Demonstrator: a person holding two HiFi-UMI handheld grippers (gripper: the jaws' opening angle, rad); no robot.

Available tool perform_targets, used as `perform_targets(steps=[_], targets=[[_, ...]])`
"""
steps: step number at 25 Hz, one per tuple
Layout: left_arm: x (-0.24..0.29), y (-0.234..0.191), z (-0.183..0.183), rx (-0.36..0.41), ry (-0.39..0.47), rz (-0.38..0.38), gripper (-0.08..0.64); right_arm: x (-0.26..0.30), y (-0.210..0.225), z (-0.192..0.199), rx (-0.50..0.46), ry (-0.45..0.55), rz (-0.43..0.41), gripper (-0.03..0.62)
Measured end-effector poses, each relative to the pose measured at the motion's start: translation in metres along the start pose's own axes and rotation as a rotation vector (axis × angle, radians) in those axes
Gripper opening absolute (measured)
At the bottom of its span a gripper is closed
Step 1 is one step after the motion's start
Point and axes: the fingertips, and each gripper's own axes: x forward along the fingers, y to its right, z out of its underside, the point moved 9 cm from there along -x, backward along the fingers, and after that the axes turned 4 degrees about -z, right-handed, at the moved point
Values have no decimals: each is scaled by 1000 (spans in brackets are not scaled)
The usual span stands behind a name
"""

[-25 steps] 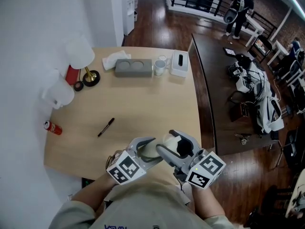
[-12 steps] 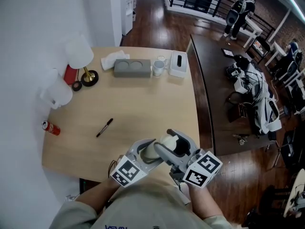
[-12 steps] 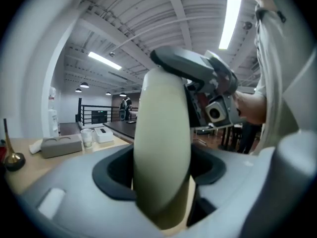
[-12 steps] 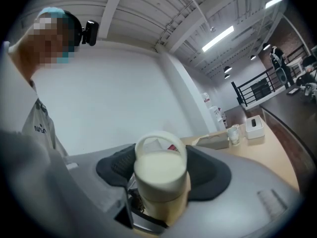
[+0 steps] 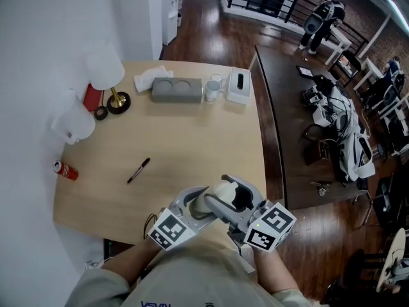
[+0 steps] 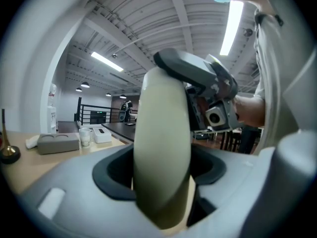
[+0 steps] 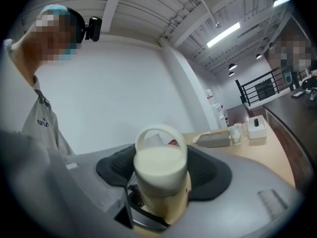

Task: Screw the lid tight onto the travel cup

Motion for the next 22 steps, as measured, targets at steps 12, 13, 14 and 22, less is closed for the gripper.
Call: perform_targets(steps=[12, 13, 14, 22], targets=[[15, -19, 21, 9, -96, 29, 319, 23, 8, 22, -166, -84, 25, 293], [18, -23, 26, 0, -119, 30, 321, 27, 11, 28, -183, -96, 32, 293], [20, -26, 32, -9, -142, 32, 327, 31, 13, 36, -204, -114, 41, 293], [32, -43, 66, -58, -286, 33, 379, 52, 48, 85, -281, -229, 179, 293]])
